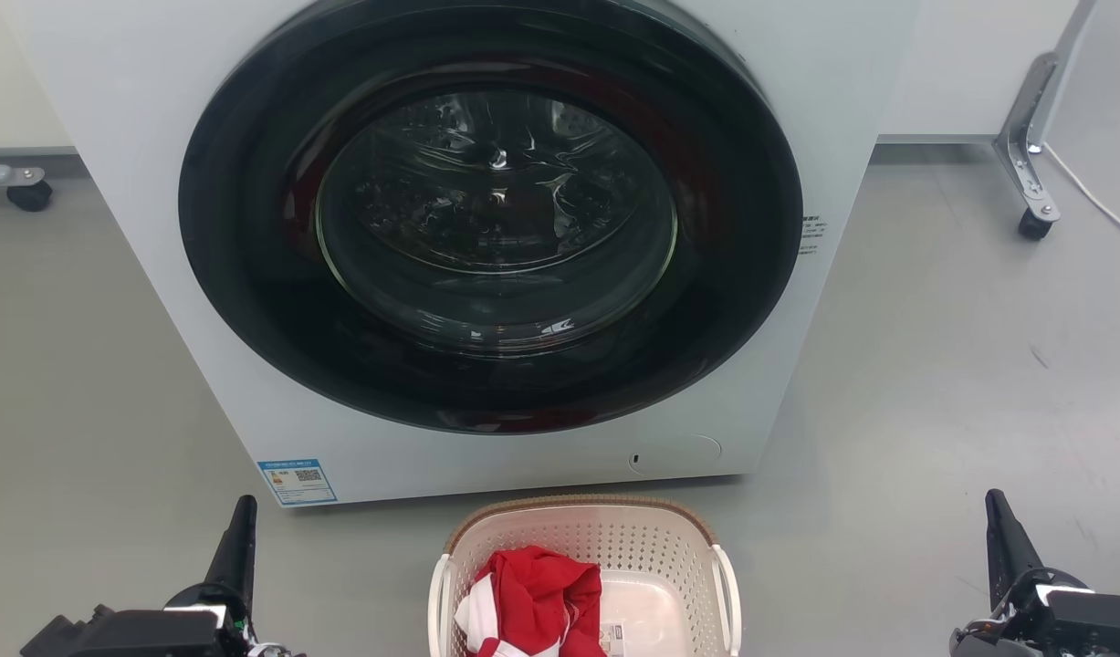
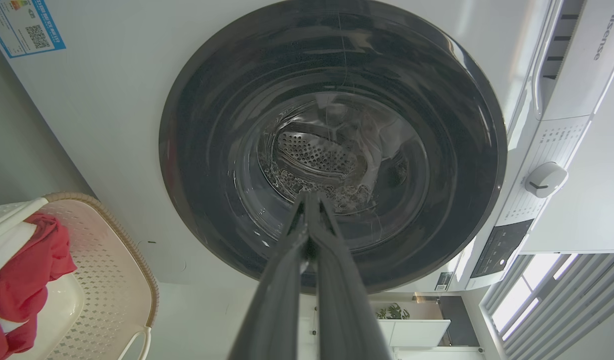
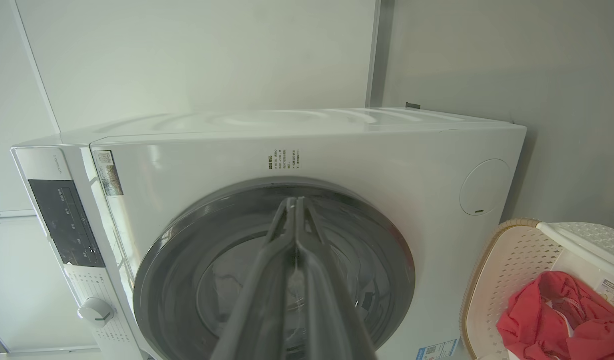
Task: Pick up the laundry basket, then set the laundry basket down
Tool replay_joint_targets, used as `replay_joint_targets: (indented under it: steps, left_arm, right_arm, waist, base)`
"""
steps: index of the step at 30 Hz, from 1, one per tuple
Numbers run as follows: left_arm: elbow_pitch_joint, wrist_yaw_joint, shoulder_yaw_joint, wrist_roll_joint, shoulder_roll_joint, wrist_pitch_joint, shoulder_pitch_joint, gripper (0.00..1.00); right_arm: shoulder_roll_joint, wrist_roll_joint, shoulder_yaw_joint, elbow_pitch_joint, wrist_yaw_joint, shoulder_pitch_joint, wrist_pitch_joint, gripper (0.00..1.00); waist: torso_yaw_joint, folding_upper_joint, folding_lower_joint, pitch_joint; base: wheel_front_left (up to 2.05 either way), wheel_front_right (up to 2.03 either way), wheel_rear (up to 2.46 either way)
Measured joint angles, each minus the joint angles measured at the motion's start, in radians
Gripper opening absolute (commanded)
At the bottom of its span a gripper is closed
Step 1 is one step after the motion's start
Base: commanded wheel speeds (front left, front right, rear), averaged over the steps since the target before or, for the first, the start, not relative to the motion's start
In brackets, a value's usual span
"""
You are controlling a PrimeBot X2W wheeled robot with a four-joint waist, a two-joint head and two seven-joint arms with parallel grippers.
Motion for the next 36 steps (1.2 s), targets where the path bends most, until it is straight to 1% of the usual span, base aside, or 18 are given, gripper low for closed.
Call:
replay_joint_targets:
  steps: [7,8,16,25,36]
  left_arm:
    - [0.005,0.000,-0.001,0.000,-0.001,0.000,0.003,0.00]
    - [0.015,0.001,-0.002,0.000,-0.002,0.000,0.009,1.00]
    - [0.025,0.001,-0.014,0.000,-0.007,-0.014,0.026,1.00]
    - [0.024,0.001,-0.040,0.007,-0.006,-0.055,0.002,1.00]
    - [0.025,0.001,-0.098,0.132,0.019,-0.107,-0.024,1.00]
  right_arm:
    - [0.001,-0.001,0.001,0.005,0.000,0.002,0.000,0.00]
    - [0.003,-0.001,0.002,0.014,-0.002,0.007,0.000,1.00]
    - [0.010,-0.005,0.002,0.025,-0.002,0.023,-0.010,1.00]
    - [0.005,-0.045,0.004,0.020,-0.002,0.020,-0.046,1.00]
    - [-0.032,-0.204,0.043,0.017,-0.002,0.002,-0.105,1.00]
  waist:
    - [0.000,0.0000,0.0000,0.000]
    - [0.000,0.0000,0.0000,0.000]
    - [-0.002,0.0000,0.0000,0.000]
    - [-0.003,0.0000,0.0000,0.002]
    - [-0.005,0.0000,0.0000,0.002]
  base:
    - [0.00,0.00,0.00]
    - [0.00,0.00,0.00]
    - [0.00,0.00,0.00]
    - [0.00,0.00,0.00]
    - [0.00,0.00,0.00]
